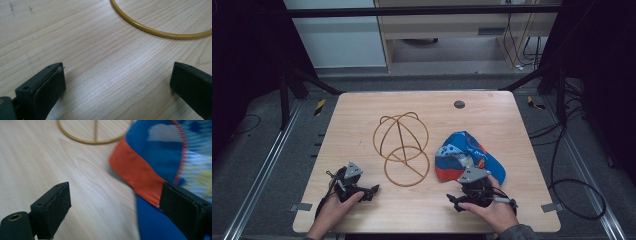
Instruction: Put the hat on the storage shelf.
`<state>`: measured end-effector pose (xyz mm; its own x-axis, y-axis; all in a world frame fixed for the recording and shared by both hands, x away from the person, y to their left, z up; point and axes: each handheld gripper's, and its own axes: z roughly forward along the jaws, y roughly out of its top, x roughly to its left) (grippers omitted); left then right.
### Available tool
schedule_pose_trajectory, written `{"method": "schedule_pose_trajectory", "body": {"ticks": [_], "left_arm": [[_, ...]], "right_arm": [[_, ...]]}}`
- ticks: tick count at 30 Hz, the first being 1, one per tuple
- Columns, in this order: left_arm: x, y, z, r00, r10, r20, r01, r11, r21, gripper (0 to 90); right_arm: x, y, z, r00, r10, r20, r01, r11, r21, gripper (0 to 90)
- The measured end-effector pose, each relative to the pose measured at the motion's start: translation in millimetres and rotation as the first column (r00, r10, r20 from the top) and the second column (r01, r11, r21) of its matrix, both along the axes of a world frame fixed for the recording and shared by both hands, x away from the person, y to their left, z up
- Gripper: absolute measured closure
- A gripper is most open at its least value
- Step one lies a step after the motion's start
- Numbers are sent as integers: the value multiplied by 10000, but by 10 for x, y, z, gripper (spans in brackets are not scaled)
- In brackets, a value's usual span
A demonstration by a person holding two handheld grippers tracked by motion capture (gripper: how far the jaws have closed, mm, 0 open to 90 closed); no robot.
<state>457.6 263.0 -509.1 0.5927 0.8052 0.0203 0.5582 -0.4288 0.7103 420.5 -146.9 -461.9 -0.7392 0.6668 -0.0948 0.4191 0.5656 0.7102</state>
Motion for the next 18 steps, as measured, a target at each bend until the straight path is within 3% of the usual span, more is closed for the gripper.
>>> {"method": "schedule_pose_trajectory", "body": {"ticks": [10, 18], "left_arm": [[0, -19, -1, 10000, -11, -4, 11, 10000, -14, 0], [-13, -52, -2, 10000, -64, -8, 64, 10000, -44, 0]], "right_arm": [[158, -349, 248, 9923, -1232, -144, 1227, 9919, -316, 185], [280, -510, 488, 9846, -1638, -614, 1586, 9839, -821, 264]]}}
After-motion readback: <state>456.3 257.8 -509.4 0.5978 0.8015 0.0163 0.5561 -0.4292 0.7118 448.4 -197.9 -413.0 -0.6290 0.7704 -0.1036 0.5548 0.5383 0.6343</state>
